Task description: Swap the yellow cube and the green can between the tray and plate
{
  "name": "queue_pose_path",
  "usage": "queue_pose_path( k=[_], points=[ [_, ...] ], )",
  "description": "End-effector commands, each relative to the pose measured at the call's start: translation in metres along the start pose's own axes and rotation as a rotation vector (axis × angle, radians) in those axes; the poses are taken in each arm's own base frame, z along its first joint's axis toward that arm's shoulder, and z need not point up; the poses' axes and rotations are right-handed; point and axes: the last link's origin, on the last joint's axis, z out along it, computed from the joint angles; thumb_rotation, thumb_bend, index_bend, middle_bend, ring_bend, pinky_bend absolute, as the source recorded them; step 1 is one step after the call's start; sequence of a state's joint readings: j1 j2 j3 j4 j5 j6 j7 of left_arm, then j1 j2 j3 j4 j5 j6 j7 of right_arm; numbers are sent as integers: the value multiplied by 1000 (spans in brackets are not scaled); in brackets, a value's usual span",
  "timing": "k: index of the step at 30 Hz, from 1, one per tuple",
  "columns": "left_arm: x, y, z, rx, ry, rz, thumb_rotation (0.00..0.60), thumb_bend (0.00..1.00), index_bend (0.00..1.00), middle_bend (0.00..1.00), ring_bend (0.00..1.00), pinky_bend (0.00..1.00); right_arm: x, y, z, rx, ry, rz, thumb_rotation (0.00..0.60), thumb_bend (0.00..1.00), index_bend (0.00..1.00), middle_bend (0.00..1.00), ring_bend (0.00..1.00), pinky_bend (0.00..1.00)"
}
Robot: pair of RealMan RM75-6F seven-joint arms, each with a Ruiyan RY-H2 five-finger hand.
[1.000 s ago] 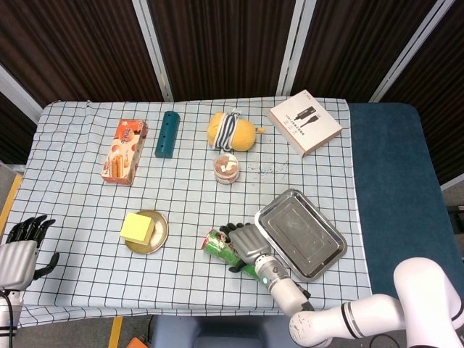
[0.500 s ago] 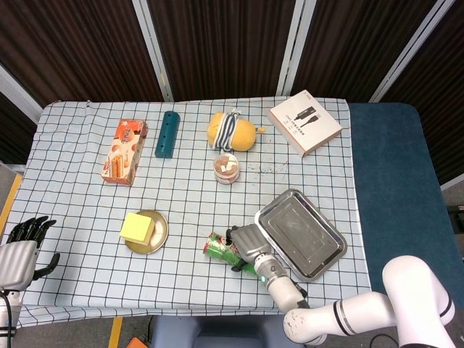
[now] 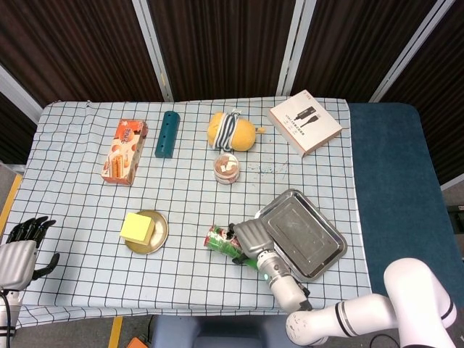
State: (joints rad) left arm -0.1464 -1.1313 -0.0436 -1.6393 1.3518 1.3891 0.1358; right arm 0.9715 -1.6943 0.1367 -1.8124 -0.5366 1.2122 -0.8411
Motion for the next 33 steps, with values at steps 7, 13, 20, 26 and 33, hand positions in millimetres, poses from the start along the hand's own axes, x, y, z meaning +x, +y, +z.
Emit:
queue_pose_path(
  k=[7,13,20,26,33],
  points=[
    [1,2,-2,-11,-3,0,600,366,174,130,94,121,33,42,-26,-33,109,69,600,471,721,622,758,768],
    [1,3,-3,-14,-6,1,600,368,174,131,95,121,41,68,-38,-67,140,107,600,471,725,624,759,769],
    [1,4,-4,-10,-21,4,600,369,174,136,95,120,22,125,-61,-157,118,60,600,471,732,633,769,780],
    [0,4,-4,-11,-32,3,600,369,174,143,100,121,14,141,-64,-176,119,72,600,471,728,633,766,781],
    [0,4,-3,-11,-32,2,600,369,174,147,105,122,8,150,-65,-167,94,90,600,421,542,590,628,744]
  ],
)
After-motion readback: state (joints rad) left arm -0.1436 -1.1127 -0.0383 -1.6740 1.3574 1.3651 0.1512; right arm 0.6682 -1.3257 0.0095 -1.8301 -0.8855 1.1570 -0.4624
